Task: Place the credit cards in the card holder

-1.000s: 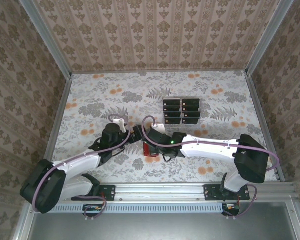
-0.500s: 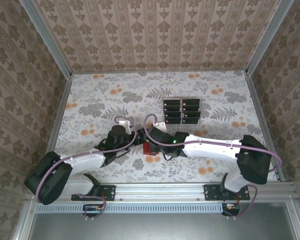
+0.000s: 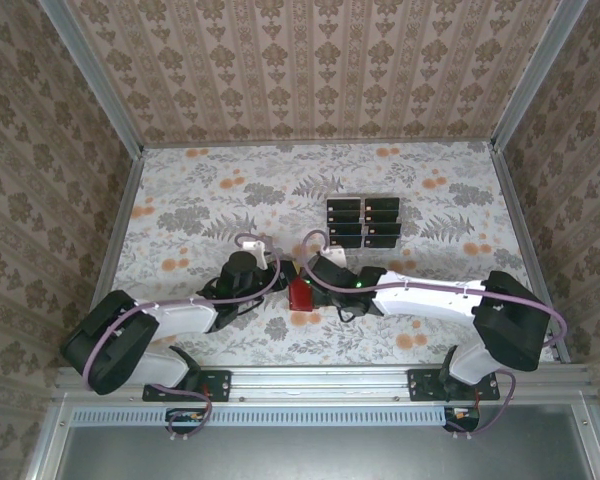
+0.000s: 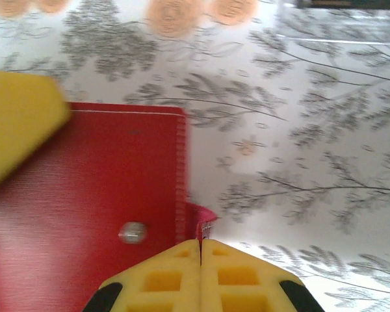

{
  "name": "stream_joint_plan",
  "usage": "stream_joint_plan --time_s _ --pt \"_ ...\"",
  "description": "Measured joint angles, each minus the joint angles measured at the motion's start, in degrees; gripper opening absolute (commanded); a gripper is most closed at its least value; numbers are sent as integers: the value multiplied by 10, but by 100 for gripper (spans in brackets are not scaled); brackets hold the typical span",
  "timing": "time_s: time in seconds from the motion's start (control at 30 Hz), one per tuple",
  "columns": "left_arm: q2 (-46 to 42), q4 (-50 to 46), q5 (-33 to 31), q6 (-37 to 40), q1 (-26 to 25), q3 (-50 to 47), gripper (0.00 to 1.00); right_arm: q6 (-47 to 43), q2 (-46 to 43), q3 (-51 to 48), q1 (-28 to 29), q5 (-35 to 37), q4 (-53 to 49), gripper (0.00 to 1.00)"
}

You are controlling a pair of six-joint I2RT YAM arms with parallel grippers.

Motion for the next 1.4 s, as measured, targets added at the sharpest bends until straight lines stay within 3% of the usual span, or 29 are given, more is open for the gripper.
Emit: stream_joint_plan --time_s 0.27,0.4,0.5,0.63,0.9,1.2,1.3,1.4 --pt "32 14 -1 16 0 0 3 3 -42 -45 -25 -15 8 0" --pt "54 14 -4 27 2 1 44 -4 -49 -45 -26 -40 27 0" --pt "59 9 -8 34 13 1 61 -15 -50 -45 -28 -61 39 0" --pt "42 -26 -13 47 27 1 73 -20 -50 -43 -28 -85 48 0" --pt "-54 -141 -17 85 28 21 76 -23 -86 -28 -28 -113 67 0" --pt "-55 -174 -17 97 22 33 76 -17 -97 -26 -28 -114 77 0" --pt "-45 -174 -18 100 17 34 71 -13 -97 -26 -28 -114 77 0" --pt "-40 -174 -22 103 14 33 57 -10 -97 -28 -28 -113 78 0"
